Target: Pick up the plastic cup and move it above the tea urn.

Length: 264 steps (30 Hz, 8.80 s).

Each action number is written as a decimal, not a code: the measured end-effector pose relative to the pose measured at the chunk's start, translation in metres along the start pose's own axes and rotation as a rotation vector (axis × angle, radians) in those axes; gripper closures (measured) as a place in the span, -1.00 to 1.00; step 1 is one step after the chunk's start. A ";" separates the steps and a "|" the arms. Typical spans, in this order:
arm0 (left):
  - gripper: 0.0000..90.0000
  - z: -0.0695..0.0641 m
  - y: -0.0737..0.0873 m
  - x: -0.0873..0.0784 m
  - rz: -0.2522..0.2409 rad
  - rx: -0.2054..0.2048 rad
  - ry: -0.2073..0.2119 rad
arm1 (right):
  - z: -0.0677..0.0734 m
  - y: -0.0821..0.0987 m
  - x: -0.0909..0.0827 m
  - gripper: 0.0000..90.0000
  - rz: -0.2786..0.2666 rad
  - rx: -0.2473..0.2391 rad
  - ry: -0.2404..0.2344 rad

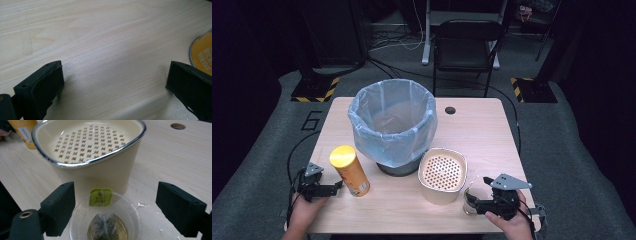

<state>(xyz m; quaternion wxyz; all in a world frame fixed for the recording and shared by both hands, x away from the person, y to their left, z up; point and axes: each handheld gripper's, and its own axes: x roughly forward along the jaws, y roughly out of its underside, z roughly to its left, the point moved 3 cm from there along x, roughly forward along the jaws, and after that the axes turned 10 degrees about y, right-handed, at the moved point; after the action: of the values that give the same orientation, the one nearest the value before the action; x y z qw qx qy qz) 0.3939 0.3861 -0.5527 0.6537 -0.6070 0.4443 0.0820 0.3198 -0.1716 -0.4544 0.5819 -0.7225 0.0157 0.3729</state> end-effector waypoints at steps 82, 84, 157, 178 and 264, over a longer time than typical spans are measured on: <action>-0.98 0.000 0.000 0.000 -0.003 0.000 0.002 | -0.055 -0.042 0.003 -0.23 -0.006 -0.111 0.047; -0.98 0.000 0.000 0.000 -0.003 0.000 0.002 | -0.058 -0.048 0.005 -0.23 0.000 -0.104 0.049; -0.98 0.000 -0.001 0.001 -0.004 -0.002 0.008 | -0.051 -0.136 0.094 -0.20 -0.203 -0.374 -0.108; -0.98 0.000 -0.001 0.001 -0.004 -0.002 0.008 | -0.012 -0.124 0.073 -0.16 -0.341 -0.905 0.209; -0.98 0.000 0.000 0.000 -0.002 0.003 0.003 | 0.057 -0.091 0.060 -0.17 -0.412 -1.944 0.608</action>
<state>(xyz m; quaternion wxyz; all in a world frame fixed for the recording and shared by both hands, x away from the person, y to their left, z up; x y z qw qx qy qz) 0.3946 0.3859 -0.5527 0.6539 -0.6067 0.4450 0.0798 0.3751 -0.0692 -0.4151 -0.2277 -0.9323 -0.2695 -0.0797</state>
